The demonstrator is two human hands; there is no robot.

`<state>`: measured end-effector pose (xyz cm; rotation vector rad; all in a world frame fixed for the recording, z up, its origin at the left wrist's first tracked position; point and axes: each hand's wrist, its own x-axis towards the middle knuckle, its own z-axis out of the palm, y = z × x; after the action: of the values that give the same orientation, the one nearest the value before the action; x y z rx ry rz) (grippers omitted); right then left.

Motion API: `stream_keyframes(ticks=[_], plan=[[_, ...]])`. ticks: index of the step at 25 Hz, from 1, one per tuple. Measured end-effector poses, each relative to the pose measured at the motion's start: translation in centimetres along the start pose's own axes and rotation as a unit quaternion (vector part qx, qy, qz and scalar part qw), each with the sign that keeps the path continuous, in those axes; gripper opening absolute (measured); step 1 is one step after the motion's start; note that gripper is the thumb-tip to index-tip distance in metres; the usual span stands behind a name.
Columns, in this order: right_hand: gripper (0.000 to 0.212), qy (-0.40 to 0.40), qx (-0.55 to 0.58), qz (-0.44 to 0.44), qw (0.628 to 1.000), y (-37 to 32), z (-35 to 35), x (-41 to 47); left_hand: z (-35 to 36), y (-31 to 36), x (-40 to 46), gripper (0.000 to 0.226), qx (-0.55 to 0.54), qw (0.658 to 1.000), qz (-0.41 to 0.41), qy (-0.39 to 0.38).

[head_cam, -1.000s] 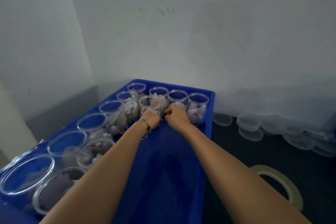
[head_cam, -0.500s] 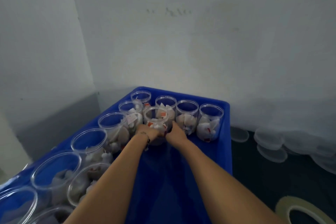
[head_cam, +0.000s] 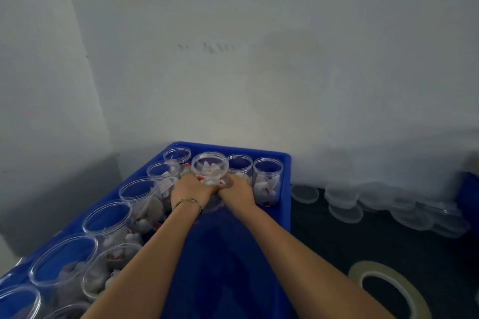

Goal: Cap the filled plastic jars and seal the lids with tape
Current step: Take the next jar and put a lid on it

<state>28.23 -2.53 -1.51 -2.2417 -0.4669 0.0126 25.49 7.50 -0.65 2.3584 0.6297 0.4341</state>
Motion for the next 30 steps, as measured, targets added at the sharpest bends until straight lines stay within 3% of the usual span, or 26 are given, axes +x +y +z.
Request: stream_keyframes(ticks=[2,3,5,7,10,12,14,15,19,21,24,28,30], plan=[[0.019,0.060,-0.005,-0.010,0.998,-0.3,-2.9,-1.6,-1.5,3.2,-2.4,0.044,-0.012,0.999,0.043,0.024],[0.022,0.089,0.047,-0.006,0.995,-0.3,-4.4,-2.8,-2.1,4.7,-3.8,0.044,-0.028,0.998,0.059,0.025],[0.042,0.129,0.166,0.006,0.978,0.0,-7.3,-5.5,-2.9,7.2,-6.5,0.051,-0.086,0.993,0.080,0.014],[0.054,0.154,0.206,-0.007,0.966,0.8,-10.1,-8.6,-2.8,9.2,-9.3,0.062,-0.134,0.985,0.103,-0.014],[0.069,0.166,0.188,-0.026,0.968,3.3,-14.1,-14.1,-1.4,11.2,-13.9,0.097,-0.177,0.972,0.130,-0.083],[0.059,0.165,0.140,-0.022,0.976,5.8,-15.8,-18.1,0.2,11.8,-16.9,0.108,-0.180,0.955,0.174,-0.160],[0.042,0.163,0.073,-0.009,0.984,8.2,-16.6,-21.7,2.0,11.8,-19.8,0.080,-0.158,0.923,0.255,-0.240],[0.046,0.160,0.065,0.016,0.985,9.4,-16.6,-23.2,2.9,11.6,-20.8,0.071,-0.153,0.907,0.276,-0.278],[0.073,0.127,0.069,0.109,0.984,14.1,-14.7,-27.6,5.8,9.8,-23.1,0.099,-0.066,0.884,0.247,-0.392],[0.084,0.104,0.081,0.116,0.985,15.3,-13.5,-28.7,6.6,8.9,-23.1,0.105,0.022,0.872,0.271,-0.408],[0.092,0.097,0.073,0.129,0.984,15.7,-12.1,-29.0,6.4,8.1,-22.8,0.107,0.066,0.867,0.278,-0.408],[0.063,0.073,0.065,0.126,0.987,14.2,-11.8,-29.0,6.2,7.6,-22.4,0.106,0.109,0.854,0.284,-0.423],[0.058,0.052,0.067,0.127,0.988,13.6,-12.0,-28.8,6.0,7.5,-22.3,0.103,0.111,0.854,0.285,-0.422]])
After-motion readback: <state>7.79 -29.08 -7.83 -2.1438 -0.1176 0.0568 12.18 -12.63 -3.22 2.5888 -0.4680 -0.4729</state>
